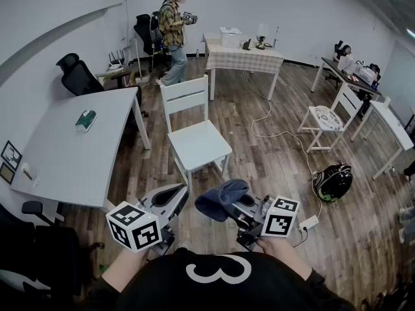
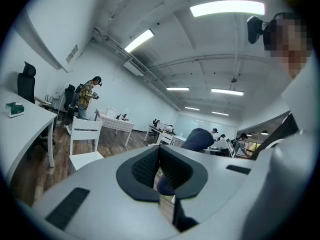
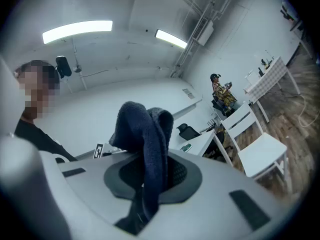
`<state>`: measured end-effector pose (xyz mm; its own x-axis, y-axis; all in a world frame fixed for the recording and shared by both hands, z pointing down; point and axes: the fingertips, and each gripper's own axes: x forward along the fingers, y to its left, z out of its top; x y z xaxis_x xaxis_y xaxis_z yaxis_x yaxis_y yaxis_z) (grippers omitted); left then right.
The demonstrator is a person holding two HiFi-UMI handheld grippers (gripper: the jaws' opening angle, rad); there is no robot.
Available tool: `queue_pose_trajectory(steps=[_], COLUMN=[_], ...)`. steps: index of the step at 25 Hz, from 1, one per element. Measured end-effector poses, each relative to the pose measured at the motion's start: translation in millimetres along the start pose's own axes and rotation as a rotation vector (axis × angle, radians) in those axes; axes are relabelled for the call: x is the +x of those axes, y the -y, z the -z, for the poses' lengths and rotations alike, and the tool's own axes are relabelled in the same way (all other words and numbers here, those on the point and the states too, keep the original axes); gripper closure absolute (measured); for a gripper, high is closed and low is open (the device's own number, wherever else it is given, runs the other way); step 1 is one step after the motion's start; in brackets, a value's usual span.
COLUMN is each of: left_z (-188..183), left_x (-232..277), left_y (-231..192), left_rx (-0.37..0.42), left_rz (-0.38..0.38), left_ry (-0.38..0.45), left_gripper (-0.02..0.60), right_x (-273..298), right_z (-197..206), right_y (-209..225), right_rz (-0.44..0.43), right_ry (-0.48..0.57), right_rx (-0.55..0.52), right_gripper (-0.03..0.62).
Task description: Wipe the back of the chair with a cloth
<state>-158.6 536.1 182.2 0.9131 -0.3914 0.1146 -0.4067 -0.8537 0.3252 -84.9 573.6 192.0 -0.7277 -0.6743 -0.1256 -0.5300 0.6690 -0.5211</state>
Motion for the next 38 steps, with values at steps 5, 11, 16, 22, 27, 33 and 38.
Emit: queue_pose_trajectory(steps=[5,11,16,22,27,33,38], left_z=[3.0,11.3,13.3,9.4,3.8,-9.4,-27.8], left_x=[3.2,13.8,36.3,90.1,145.7,199.7,233.0], left_y=[-1.1,-21.2,-56.6,-124.1,-213.2,-326.9,-395.4], left_rx=[0.021,-0.021,-0.061,-0.11,-0.19,-0.26,-0.276], left_rz=[-0.006,-0.018,-0.023,-0.001,-0.001,-0.053,-0.089], left_ry=[-0.006,-0.026,-0.045,-0.069,-0.123,-0.172,-0.183], left_gripper=[0.568,0.568,0.568,0.568,0.568,0.568,0.568], right_x=[-0.5,8.4,25.5,59.7,106.6,179.1,230.7], right_z=[2.0,6.0,3.3,-11.0,-26.8,-47.4,-73.3], right_y=[7.3,30.5,69.1,143.1,229.0,327.0,379.4], right_rz=[0.0,0.006,0.045,0.091,0.146,0.178,0.162], right_ry=[0.002,-0.004,-0.019,-0.039,-0.058,-0.125,-0.132], right_rx=[0.01,0.044,0.068,0.09,0.145,0.194,0.191], right_gripper=[0.545,0.545,0.543,0.543,0.543,0.543,0.543])
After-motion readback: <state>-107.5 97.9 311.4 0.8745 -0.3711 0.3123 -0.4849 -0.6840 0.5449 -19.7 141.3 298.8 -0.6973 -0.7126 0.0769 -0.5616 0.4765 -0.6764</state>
